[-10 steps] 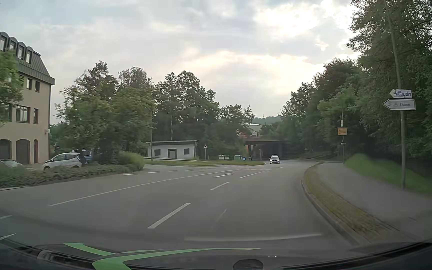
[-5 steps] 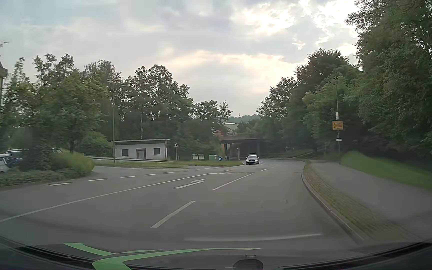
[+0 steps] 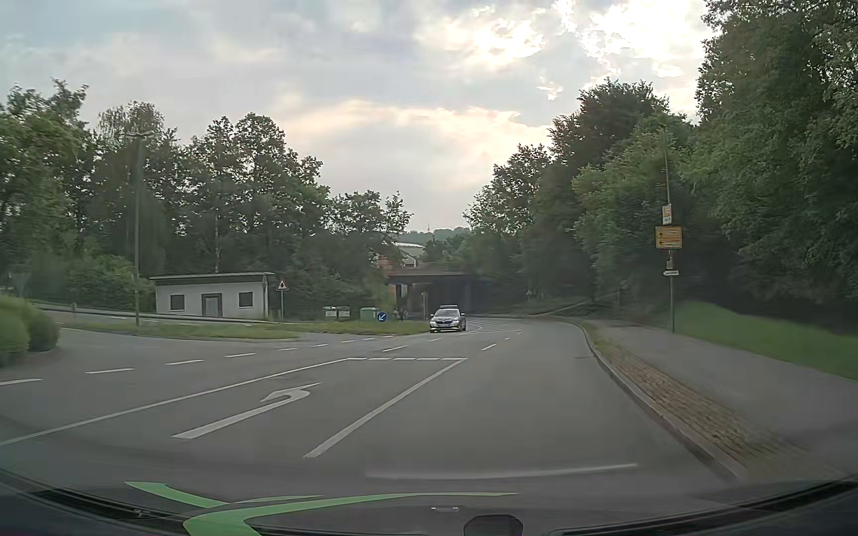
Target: Follow the waypoints while adhering to traffic rules and regulations
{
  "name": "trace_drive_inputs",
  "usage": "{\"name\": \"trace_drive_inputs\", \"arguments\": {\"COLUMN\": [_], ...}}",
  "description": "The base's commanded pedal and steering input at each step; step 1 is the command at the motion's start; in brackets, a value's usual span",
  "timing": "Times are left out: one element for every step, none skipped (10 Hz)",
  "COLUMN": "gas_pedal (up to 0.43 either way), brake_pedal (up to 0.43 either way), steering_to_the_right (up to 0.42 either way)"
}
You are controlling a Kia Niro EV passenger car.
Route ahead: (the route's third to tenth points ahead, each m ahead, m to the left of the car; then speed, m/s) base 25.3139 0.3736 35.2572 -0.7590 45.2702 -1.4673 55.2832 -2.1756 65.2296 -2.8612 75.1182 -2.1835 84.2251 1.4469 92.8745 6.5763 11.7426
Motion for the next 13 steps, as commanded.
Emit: {"name": "trace_drive_inputs", "arguments": {"gas_pedal": [0.028,0.028,0.028,0.028,0.028,0.028,0.028,0.028,0.028,0.039,0.039,0.039,0.039], "brake_pedal": [0.000,0.000,0.000,0.000,0.000,0.000,0.000,0.000,0.000,0.000,0.000,0.000,0.000], "steering_to_the_right": [0.067,0.067,0.067,0.065,0.063,0.060,0.055,0.049,0.044,0.041,0.038,0.034,0.029]}}
